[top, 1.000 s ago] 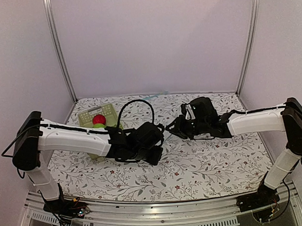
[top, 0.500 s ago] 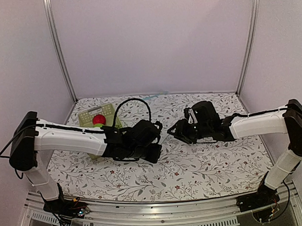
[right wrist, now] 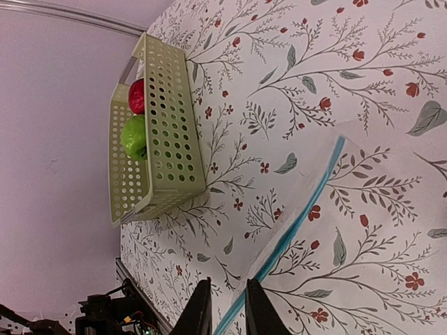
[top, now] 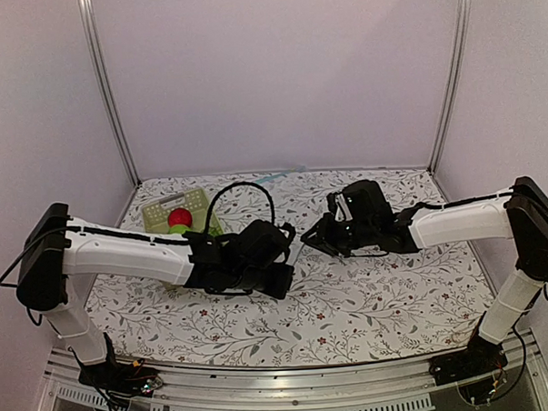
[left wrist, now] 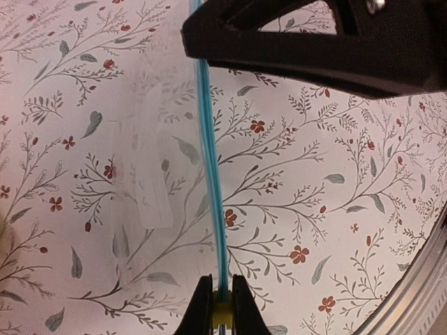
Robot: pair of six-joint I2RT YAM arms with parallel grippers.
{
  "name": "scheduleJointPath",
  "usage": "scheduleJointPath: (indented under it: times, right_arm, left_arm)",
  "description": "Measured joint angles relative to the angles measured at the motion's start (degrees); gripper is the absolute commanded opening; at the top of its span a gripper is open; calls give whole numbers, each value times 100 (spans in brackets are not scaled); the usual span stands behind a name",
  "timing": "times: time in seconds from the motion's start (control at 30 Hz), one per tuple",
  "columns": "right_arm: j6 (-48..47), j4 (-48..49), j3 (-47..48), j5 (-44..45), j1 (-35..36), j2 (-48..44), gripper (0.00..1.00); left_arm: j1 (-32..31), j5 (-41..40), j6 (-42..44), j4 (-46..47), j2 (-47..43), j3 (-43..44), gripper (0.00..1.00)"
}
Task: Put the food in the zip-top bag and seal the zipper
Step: Pass from the left arm to the right
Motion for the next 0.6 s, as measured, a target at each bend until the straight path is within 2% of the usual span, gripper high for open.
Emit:
scheduleJointPath:
  times: [0.17, 0.4, 0.6]
  right_arm:
    - [-2, -2, 28, -9, 0, 2, 16]
    - [-7, -4, 50, 2, 2, 31, 37]
    - [-59, -181, -31, 262, 0, -142, 43]
  left_arm:
    - [0, 46, 2, 46, -33, -63, 0]
    - [0, 11, -11, 87, -72, -66, 0]
    - [24, -173, -118, -2, -92, -76, 0]
